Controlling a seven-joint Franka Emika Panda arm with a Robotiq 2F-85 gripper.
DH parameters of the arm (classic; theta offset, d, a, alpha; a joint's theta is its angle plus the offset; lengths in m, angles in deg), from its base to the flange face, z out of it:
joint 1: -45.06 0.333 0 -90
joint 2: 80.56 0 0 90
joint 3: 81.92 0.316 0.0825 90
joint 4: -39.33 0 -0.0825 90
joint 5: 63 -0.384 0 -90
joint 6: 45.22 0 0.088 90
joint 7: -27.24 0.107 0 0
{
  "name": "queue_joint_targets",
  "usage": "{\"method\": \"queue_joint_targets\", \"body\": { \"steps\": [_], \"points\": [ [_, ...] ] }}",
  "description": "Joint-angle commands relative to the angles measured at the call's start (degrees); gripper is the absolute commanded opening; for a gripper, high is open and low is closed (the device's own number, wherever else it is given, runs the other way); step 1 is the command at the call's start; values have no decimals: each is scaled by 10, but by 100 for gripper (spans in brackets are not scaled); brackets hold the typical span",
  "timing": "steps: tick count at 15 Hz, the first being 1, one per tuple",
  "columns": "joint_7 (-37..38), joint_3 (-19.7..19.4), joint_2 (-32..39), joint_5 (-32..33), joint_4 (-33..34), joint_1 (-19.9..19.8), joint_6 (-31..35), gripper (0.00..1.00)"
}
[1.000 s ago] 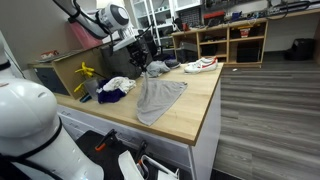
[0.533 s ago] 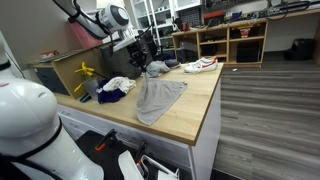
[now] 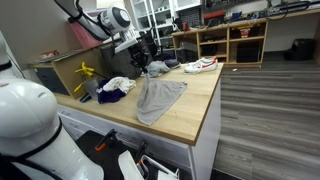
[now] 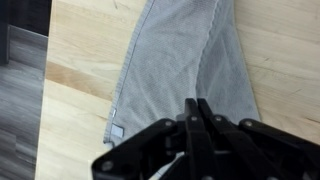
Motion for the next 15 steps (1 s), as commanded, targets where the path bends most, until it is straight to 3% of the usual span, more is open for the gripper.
{"method": "queue_joint_targets", "body": {
  "steps": [1, 15],
  "points": [
    [7, -8, 28, 16, 25, -6, 20, 1],
    [-33, -56, 240, 20, 287, -28, 10, 1]
  ]
}}
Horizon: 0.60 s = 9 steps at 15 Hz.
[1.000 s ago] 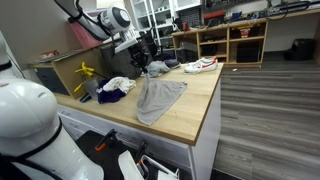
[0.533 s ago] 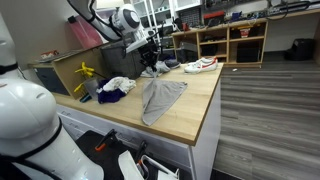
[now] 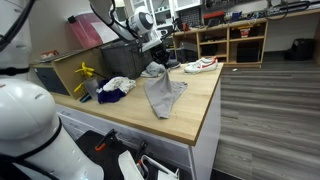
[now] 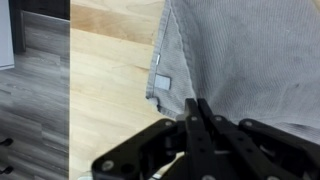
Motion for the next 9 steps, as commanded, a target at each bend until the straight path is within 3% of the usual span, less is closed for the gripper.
{"method": "queue_joint_targets", "body": {
  "steps": [1, 9],
  "points": [
    [-21, -8, 59, -5, 82, -5, -17, 1],
    [-12, -23, 126, -30, 150, -22, -35, 1]
  ]
}}
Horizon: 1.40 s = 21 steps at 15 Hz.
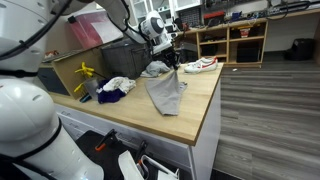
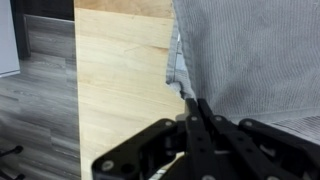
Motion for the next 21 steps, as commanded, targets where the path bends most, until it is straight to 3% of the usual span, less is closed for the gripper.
{"method": "queue_joint_targets", "body": {
  "steps": [1, 20, 21],
  "points": [
    [-6, -8, 23, -21, 23, -8, -25, 1],
    [24, -36, 54, -32, 28, -25, -45, 1],
    [25, -35, 54, -34, 27, -25, -48, 26]
  ]
}}
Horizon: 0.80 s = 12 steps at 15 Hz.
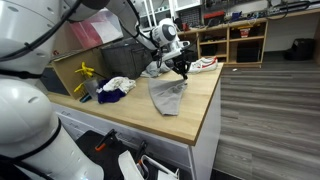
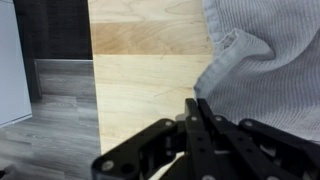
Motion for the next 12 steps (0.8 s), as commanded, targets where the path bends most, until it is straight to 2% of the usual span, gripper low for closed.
{"method": "queue_joint_targets", "body": {
  "steps": [1, 9, 11, 12],
  "points": [
    [7, -3, 5, -13, 13, 2, -26, 31],
    [1, 7, -43, -22, -8, 9, -10, 90],
    [3, 18, -56, -32, -3, 13, -16, 100],
    [7, 22, -60, -37, 1, 16, -18, 100]
  ]
}}
